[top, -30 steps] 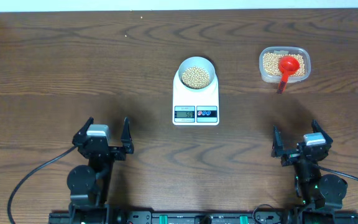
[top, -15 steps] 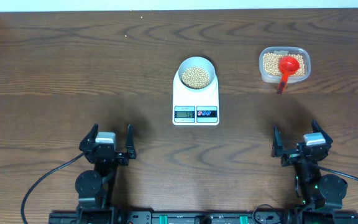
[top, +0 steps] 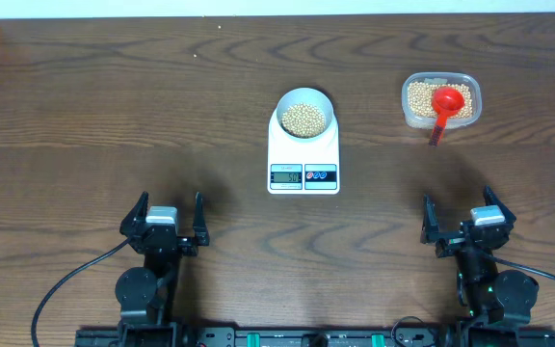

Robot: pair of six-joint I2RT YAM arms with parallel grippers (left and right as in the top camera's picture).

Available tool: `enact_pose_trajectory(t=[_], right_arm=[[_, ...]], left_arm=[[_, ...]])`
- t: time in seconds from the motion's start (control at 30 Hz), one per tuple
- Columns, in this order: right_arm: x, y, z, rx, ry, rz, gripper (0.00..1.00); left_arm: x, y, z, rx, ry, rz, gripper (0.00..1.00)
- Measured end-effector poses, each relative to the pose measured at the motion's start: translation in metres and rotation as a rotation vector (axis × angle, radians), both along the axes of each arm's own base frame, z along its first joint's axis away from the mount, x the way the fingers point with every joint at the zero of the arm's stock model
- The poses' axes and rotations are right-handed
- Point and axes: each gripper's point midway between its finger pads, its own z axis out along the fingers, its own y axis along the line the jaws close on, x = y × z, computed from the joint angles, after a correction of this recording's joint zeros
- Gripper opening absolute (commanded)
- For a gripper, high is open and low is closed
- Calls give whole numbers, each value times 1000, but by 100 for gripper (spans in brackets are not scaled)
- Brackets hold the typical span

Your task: Scoop item into bowl and weigh 50g on scale

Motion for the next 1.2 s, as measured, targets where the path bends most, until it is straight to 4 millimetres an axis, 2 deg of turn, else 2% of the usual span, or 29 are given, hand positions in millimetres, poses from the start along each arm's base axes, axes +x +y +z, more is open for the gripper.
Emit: enact_pose_trajectory(t=[1.2], right_arm=[[0, 0, 0, 0, 0, 0, 99]], left_arm=[[1, 0, -4, 0, 16, 0, 94]])
